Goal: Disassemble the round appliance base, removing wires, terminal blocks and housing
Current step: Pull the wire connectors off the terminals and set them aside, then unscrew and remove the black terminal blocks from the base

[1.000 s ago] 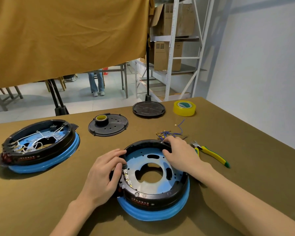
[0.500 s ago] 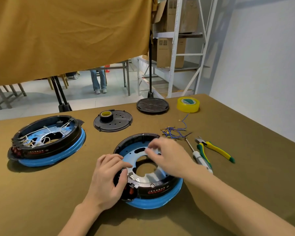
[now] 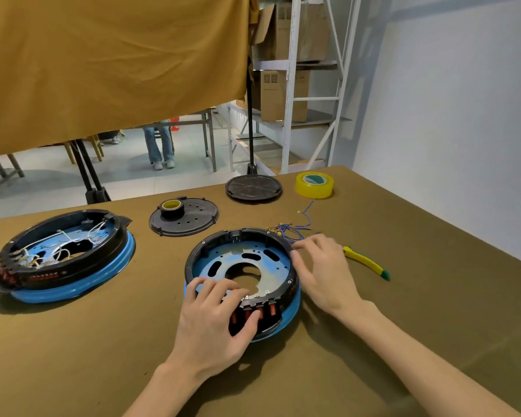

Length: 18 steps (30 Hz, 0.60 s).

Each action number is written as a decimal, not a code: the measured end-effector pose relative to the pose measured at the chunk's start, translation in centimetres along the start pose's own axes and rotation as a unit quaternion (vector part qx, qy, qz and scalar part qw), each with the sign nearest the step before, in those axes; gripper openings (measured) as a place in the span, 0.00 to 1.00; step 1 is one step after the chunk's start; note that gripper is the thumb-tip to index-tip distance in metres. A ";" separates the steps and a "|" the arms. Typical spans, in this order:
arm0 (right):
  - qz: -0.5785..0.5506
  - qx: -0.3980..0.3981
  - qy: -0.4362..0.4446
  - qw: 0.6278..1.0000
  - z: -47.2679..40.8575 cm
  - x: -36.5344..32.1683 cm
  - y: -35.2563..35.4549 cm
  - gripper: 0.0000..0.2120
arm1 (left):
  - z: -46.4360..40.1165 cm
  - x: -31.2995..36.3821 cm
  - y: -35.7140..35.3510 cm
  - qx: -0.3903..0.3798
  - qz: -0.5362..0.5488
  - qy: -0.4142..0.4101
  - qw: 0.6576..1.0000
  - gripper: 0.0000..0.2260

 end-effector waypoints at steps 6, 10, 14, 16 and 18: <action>0.312 -0.181 -0.064 0.931 0.5 3.4 -0.4 0.16 | -0.7 1.0 -0.7 -0.007 0.010 0.012 1.000 0.22; 0.321 -0.203 -0.063 0.923 0.5 2.7 -0.3 0.16 | -0.5 0.5 -0.3 0.002 0.038 0.031 0.999 0.22; 0.234 -0.160 -0.102 0.954 1.9 2.0 1.7 0.10 | -0.8 -0.2 0.4 0.001 0.059 0.035 0.998 0.22; 0.130 -0.118 -0.120 0.977 2.8 1.5 2.8 0.07 | -1.1 -0.2 0.5 -0.024 0.047 0.027 0.998 0.23; 0.018 -0.087 -0.148 0.985 3.4 0.9 3.6 0.04 | -1.4 0.1 0.5 -0.048 0.031 0.017 0.998 0.23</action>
Point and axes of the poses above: each hand's wrist, its own z-axis away from the middle knuckle, its own y-axis out of the back of the hand, x = y × z, the point moved 3 cm from there along -z, towards the middle knuckle, and after that the axes turned 15 degrees about x, right-handed, at the moved point
